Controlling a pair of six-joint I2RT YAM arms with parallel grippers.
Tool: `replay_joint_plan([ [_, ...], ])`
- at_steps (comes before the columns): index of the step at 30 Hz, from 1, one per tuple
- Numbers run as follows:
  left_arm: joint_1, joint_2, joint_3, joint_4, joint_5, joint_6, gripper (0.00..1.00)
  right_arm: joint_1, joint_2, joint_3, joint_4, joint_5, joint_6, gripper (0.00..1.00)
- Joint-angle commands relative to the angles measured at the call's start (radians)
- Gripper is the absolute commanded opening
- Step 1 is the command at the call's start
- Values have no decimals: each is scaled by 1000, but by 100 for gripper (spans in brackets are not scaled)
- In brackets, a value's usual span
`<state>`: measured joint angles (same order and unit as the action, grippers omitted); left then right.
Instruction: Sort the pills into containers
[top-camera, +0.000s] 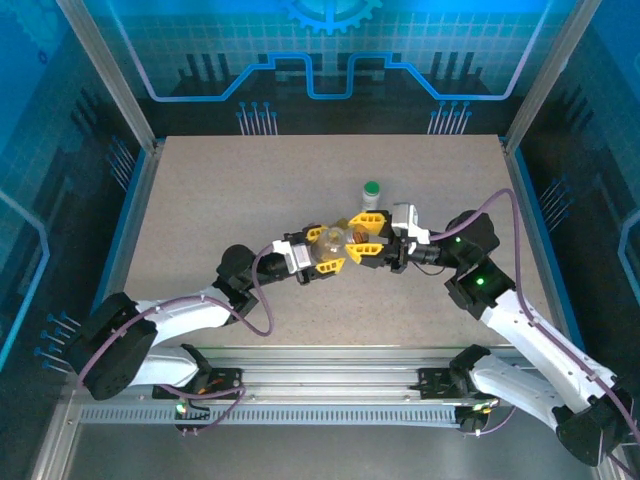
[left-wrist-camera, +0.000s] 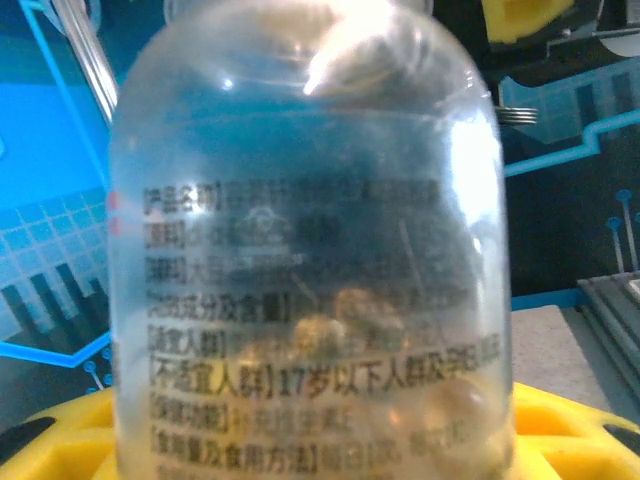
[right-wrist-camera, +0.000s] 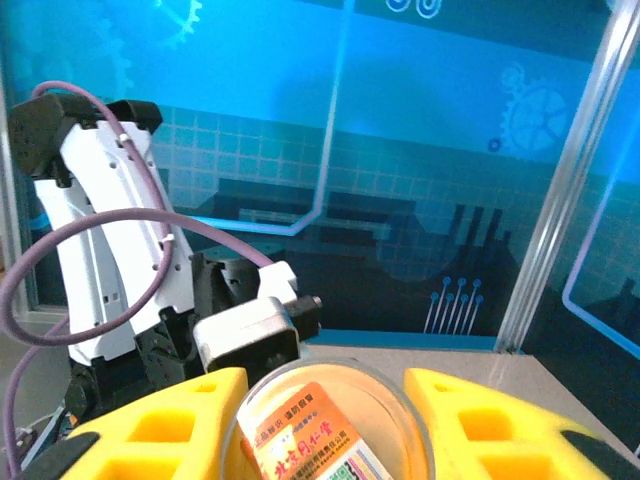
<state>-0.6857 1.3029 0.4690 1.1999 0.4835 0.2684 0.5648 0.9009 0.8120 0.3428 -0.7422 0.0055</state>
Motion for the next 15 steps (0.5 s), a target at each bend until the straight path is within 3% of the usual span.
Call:
replay_joint_plan([
  [1,-8,-37,49,-68,69,-32,0,28,20,56,-57,-68,-70,0],
  [9,-16,-83,37,-120,41,-38,0,64,54,95,-175,-88,-158,0],
  [15,-24,-92,45,-155,101,-47,0,70,75,108,-230,-80,-199,0],
])
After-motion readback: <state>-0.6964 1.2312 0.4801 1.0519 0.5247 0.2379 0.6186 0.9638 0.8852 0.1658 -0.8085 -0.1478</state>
